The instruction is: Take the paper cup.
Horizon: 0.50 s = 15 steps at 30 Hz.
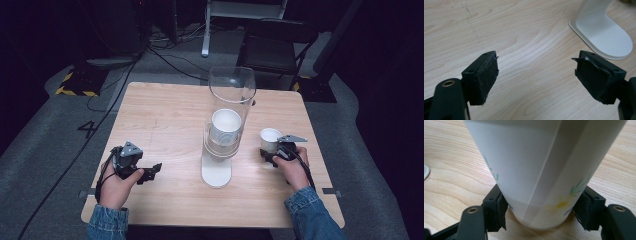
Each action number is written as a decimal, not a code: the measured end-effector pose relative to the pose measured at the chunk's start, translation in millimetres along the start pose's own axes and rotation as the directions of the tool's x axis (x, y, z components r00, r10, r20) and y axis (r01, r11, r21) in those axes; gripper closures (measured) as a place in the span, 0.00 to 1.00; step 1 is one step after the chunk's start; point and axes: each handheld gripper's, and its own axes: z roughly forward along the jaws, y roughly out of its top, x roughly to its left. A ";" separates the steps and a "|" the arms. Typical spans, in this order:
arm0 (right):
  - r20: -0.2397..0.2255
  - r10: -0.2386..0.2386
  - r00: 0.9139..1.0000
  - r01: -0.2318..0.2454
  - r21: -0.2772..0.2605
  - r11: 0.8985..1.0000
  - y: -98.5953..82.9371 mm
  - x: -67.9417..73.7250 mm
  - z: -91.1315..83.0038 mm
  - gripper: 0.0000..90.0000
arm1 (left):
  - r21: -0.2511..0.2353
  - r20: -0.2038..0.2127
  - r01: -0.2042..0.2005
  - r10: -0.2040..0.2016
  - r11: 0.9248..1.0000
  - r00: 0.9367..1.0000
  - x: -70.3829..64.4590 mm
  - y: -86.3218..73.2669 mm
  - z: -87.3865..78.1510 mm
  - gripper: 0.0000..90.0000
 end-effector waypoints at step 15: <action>0.027 -0.003 1.000 0.004 -0.008 1.000 -3.2 0.8 -5.2 0.21 | 0.003 0.011 -0.008 0.008 1.000 1.000 -1.5 4.0 4.2 0.21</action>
